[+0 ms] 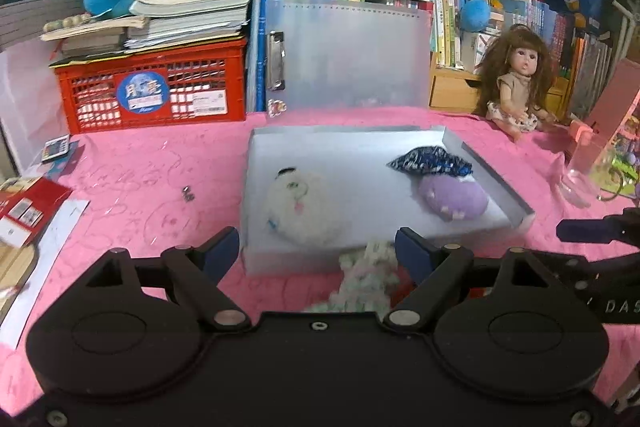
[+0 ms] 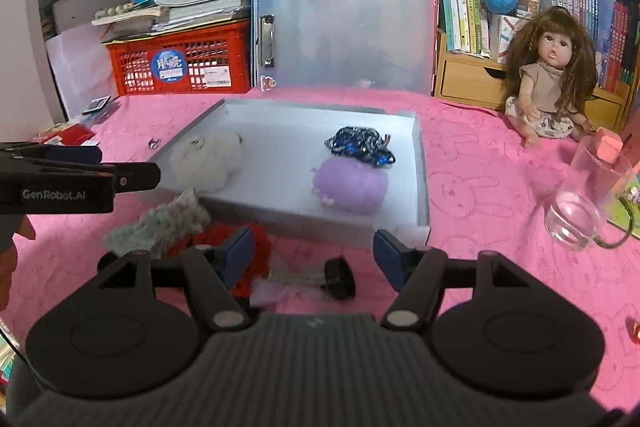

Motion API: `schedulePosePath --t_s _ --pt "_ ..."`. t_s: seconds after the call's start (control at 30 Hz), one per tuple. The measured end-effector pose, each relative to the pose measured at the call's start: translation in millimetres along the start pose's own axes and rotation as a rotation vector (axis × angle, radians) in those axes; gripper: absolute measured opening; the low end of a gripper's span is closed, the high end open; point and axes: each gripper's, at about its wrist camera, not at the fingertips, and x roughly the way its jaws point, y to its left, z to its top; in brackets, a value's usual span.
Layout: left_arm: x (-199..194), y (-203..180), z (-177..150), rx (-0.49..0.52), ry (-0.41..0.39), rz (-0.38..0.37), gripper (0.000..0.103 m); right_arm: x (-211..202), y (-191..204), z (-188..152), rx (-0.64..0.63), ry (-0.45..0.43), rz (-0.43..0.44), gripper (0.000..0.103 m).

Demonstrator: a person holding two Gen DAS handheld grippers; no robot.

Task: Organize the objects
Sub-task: 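Pull both tools back from the box toward the remaining items, then move left tool to the small white cloth while right tool moves to a black binder clip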

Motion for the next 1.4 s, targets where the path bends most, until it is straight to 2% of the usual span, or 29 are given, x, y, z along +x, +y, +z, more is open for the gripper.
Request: schedulePosePath --t_s 0.27,0.37,0.5,0.67,0.73,0.9,1.17,1.23,1.33,1.4 --pt "-26.2 4.6 -36.7 -0.030 -0.010 0.035 0.084 -5.8 10.5 -23.1 -0.028 0.031 0.006 0.078" --pt "-33.5 -0.2 -51.2 -0.013 -0.012 0.028 0.084 -4.3 13.1 -34.7 -0.017 0.057 0.022 0.078" --pt "-32.1 -4.8 -65.2 -0.010 0.021 0.025 0.084 -2.0 20.0 -44.5 -0.032 0.073 0.016 0.078" --pt "-24.2 -4.0 -73.7 -0.030 0.060 0.020 0.071 0.4 26.4 -46.8 -0.057 0.070 0.019 0.077" --pt "-21.2 -2.0 -74.7 -0.035 0.067 0.023 0.061 2.6 28.5 -47.7 -0.063 0.075 0.019 0.075" --pt "-16.9 3.3 -76.5 -0.048 0.080 0.024 0.048 6.0 31.7 -49.4 -0.074 0.078 0.018 0.071" --pt "-25.7 3.4 -78.4 -0.016 0.059 0.030 0.039 6.9 33.6 -48.5 -0.083 0.069 0.012 0.067" --pt "-28.4 4.8 -79.5 -0.011 0.058 0.030 0.034 6.0 33.4 -48.4 -0.083 0.067 0.012 0.066" --pt "-29.0 7.3 -80.5 -0.013 0.066 0.038 0.026 5.5 33.0 -48.1 -0.080 0.064 0.006 0.062" --pt "-30.7 7.2 -80.2 -0.015 0.062 0.031 0.026 5.9 32.9 -47.7 -0.079 0.064 0.005 0.059"
